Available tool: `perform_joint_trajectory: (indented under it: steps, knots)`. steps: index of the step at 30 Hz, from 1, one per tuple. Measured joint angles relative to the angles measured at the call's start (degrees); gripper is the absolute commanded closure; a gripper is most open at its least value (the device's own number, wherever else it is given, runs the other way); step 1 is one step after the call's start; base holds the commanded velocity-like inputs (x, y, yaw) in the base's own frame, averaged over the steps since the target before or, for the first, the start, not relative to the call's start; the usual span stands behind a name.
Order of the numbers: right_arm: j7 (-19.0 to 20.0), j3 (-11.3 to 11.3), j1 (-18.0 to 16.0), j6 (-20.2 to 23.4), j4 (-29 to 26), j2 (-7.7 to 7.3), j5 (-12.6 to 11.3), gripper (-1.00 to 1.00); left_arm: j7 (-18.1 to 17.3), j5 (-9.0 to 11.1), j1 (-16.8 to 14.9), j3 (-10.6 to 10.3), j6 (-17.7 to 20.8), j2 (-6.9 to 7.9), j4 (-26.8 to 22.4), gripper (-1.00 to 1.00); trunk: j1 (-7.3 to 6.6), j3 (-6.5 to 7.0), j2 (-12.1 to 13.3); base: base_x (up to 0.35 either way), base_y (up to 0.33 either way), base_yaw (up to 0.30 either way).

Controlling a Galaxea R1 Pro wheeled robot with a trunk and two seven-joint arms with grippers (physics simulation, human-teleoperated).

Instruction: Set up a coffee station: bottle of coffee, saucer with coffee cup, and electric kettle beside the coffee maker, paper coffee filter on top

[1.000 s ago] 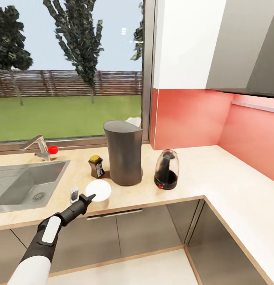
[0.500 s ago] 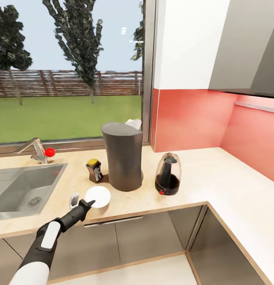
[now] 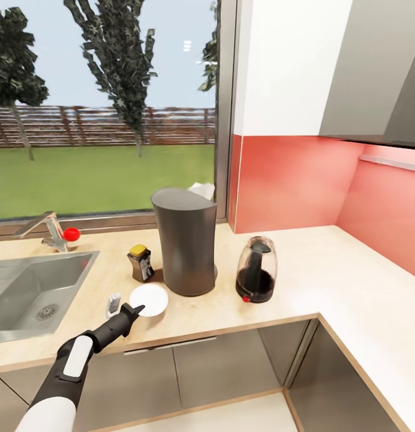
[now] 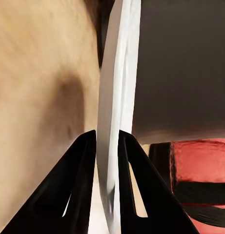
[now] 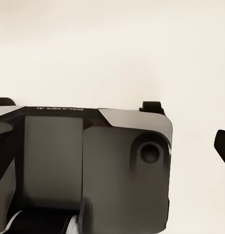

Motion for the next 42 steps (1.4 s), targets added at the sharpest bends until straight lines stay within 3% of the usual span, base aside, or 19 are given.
perform_joint_trajectory:
  steps: [6,12,25,26,42]
  knots:
    - [0.0,0.0,0.0,0.0,0.0,0.00,0.0,-1.00,0.2,0.0,0.0,0.0,0.0,-0.01,0.0,1.00,0.02,0.00,0.0,0.043,0.000,0.000]
    - [0.0,0.0,0.0,0.0,0.0,0.00,0.0,-1.00,2.6,0.1,0.0,0.0,0.0,-0.04,0.1,1.00,0.02,0.00,0.0,0.001,0.000,0.000]
    - [0.0,0.0,0.0,0.0,0.0,0.00,0.0,-1.00,2.8,0.7,0.0,-0.3,0.0,-0.33,0.1,1.00,0.02,0.00,0.0,0.000,0.000,0.000]
    - [0.0,0.0,0.0,0.0,0.0,-0.01,0.0,-1.00,2.8,0.7,0.0,-0.3,0.0,-0.33,0.1,-1.00,0.02,0.00,0.0,0.000,0.000,0.000]
    - [0.0,0.0,0.0,0.0,0.0,0.00,0.0,-1.00,3.0,0.3,-0.1,0.0,-0.1,-0.17,0.1,-1.00,0.05,0.01,0.0,-0.089,0.049,0.000]
